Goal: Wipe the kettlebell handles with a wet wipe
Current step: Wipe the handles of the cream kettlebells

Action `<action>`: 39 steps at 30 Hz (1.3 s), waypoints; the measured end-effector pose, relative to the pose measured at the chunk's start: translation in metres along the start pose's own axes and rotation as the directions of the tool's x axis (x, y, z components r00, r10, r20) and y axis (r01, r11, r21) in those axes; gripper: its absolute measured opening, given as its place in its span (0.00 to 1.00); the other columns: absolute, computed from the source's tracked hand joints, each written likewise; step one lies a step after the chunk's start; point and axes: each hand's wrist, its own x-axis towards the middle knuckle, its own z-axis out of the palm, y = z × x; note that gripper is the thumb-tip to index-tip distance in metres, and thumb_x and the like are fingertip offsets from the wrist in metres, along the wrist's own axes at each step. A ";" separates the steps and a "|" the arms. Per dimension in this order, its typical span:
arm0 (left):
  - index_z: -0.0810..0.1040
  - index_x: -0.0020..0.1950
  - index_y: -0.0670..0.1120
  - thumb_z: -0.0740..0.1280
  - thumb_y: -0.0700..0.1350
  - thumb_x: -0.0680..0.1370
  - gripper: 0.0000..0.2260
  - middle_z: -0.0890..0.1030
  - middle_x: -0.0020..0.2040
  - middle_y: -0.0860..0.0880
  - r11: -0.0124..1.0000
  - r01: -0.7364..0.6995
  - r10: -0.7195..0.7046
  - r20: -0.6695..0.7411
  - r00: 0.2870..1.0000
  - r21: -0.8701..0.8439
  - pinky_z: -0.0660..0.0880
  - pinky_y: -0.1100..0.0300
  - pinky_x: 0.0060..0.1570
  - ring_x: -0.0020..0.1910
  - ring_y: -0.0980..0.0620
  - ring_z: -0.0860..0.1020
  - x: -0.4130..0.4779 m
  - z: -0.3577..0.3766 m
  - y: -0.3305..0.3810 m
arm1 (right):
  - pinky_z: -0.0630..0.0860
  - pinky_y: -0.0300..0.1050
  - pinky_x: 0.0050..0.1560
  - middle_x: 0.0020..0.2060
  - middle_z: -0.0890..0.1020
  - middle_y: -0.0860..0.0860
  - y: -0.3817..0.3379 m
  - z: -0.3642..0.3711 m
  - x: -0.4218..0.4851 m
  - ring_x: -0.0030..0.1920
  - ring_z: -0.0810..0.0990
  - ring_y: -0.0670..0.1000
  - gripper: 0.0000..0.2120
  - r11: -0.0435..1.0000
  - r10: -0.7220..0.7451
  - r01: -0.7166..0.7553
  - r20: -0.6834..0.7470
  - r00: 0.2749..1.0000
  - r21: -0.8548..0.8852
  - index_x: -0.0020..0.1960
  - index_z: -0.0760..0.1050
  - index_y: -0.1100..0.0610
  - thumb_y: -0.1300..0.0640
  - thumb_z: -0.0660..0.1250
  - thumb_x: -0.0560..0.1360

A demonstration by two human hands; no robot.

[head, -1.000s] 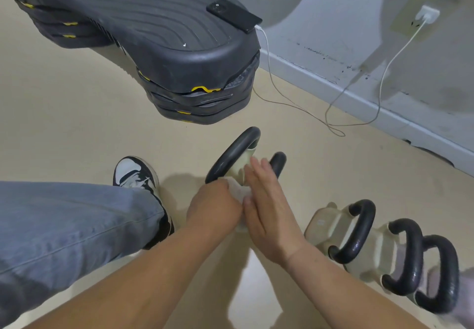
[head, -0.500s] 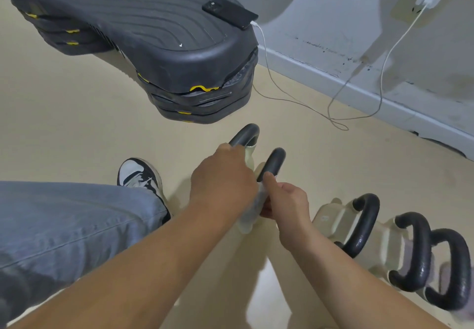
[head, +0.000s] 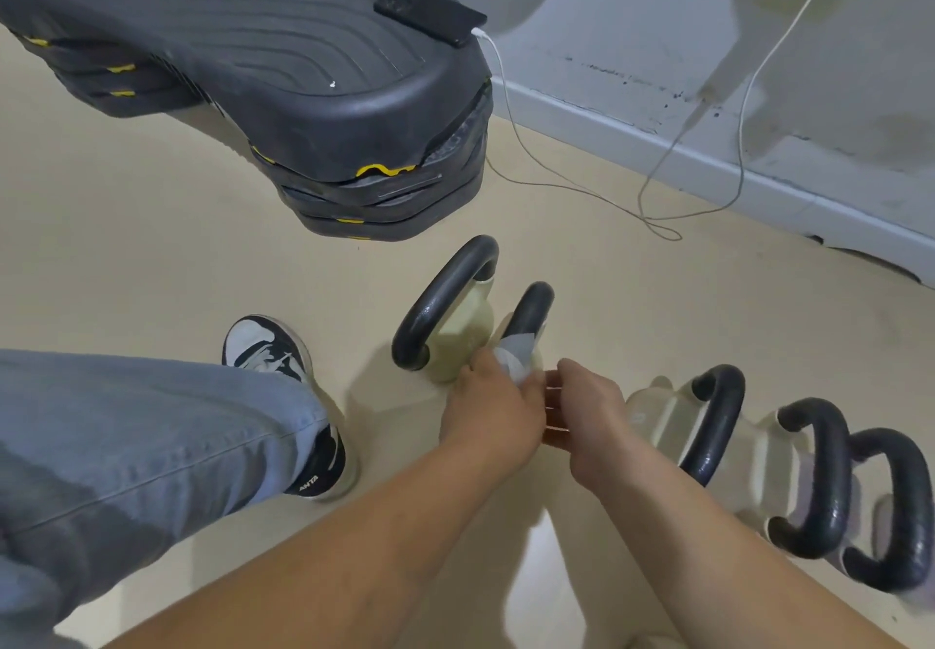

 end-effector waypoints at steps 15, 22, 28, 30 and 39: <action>0.65 0.69 0.44 0.64 0.50 0.80 0.21 0.76 0.55 0.48 0.940 -0.140 0.137 0.034 0.990 0.311 0.74 0.54 0.47 0.53 0.45 0.78 0.103 0.006 0.058 | 0.81 0.48 0.41 0.45 0.86 0.58 -0.010 -0.002 0.041 0.39 0.85 0.56 0.13 0.996 0.033 -0.028 -0.059 0.998 0.089 0.55 0.80 0.60 0.58 0.59 0.79; 0.65 0.69 0.41 0.64 0.43 0.79 0.19 0.80 0.57 0.44 0.777 -0.213 0.240 0.035 0.970 0.593 0.74 0.54 0.40 0.52 0.44 0.80 0.111 0.012 0.070 | 0.80 0.50 0.41 0.41 0.84 0.57 -0.003 -0.007 0.043 0.39 0.82 0.56 0.10 0.995 0.079 -0.072 -0.089 0.993 0.075 0.53 0.79 0.59 0.58 0.59 0.79; 0.60 0.66 0.55 0.69 0.46 0.76 0.24 0.77 0.43 0.55 0.944 -0.250 0.251 0.022 0.968 0.214 0.75 0.53 0.39 0.40 0.52 0.77 0.051 -0.001 0.026 | 0.81 0.53 0.46 0.43 0.84 0.59 -0.006 -0.006 0.037 0.40 0.82 0.58 0.12 0.988 0.121 -0.115 -0.059 0.991 0.102 0.53 0.78 0.60 0.56 0.59 0.79; 0.59 0.66 0.57 0.69 0.45 0.75 0.25 0.78 0.49 0.55 0.958 -0.257 0.257 0.017 0.966 0.125 0.77 0.53 0.48 0.46 0.51 0.78 0.030 -0.004 0.006 | 0.82 0.54 0.49 0.45 0.85 0.60 -0.003 -0.004 0.031 0.42 0.82 0.59 0.13 0.990 0.115 -0.113 -0.025 0.993 0.084 0.55 0.78 0.60 0.54 0.59 0.79; 0.53 0.74 0.54 0.49 0.48 0.81 0.21 0.77 0.57 0.50 0.873 -0.344 0.377 -0.029 0.926 0.346 0.77 0.56 0.50 0.47 0.50 0.79 0.013 0.000 -0.023 | 0.80 0.51 0.44 0.44 0.85 0.59 0.009 -0.012 0.018 0.41 0.81 0.57 0.14 0.994 0.105 -0.105 0.001 0.994 0.013 0.56 0.79 0.61 0.52 0.61 0.81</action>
